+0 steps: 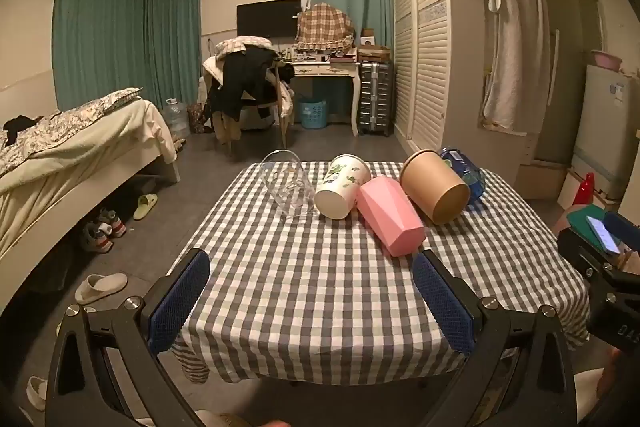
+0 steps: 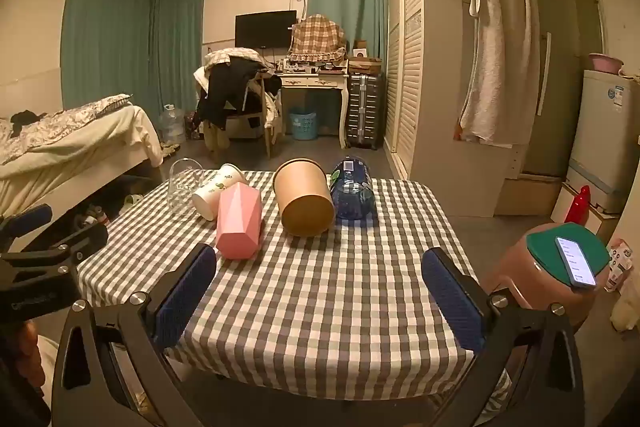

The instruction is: Flip cup upside down

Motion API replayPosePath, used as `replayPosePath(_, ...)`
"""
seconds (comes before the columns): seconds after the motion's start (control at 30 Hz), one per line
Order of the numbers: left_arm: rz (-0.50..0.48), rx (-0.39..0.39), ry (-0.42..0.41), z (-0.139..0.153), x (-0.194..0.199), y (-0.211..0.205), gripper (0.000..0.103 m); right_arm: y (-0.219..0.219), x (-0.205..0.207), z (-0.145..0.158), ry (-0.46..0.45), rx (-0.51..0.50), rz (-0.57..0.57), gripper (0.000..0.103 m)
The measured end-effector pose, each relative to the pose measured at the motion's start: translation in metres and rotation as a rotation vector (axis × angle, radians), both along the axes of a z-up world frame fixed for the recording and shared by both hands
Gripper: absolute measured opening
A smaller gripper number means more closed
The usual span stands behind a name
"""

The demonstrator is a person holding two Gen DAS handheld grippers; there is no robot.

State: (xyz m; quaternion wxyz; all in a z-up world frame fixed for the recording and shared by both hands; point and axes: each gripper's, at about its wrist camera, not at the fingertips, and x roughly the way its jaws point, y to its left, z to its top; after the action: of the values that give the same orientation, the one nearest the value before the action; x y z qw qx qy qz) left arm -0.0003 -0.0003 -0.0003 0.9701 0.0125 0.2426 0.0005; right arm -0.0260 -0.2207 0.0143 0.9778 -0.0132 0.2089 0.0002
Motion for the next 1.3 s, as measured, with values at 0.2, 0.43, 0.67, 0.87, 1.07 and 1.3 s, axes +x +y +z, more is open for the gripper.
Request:
replayPosePath(0.2, 0.007, -0.037, -0.002, 0.0, -0.001, 0.013, 0.103, 0.0, -0.001, 0.0, -0.001, 0.004, 0.004, 0.103)
replayPosePath(0.43, 0.005, -0.024, -0.013, 0.003, -0.005, 0.008, 0.103, 0.0, 0.0, -0.001, 0.0, 0.003, 0.002, 0.103)
replayPosePath(0.67, 0.005, -0.018, -0.007, 0.007, -0.007, 0.008, 0.103, 0.001, -0.003, 0.001, 0.0, 0.005, 0.006, 0.103)
replayPosePath(0.87, 0.001, -0.023, -0.003, 0.004, -0.005, 0.007, 0.103, 0.002, -0.003, -0.001, 0.001, 0.007, 0.006, 0.103)
replayPosePath(1.07, -0.007, -0.028, -0.003, 0.0, -0.003, 0.007, 0.103, 0.002, -0.002, -0.005, 0.01, 0.009, 0.002, 0.103)
replayPosePath(1.3, -0.003, -0.022, -0.003, -0.002, -0.004, 0.007, 0.103, 0.001, -0.002, -0.006, 0.01, 0.011, 0.0, 0.103)
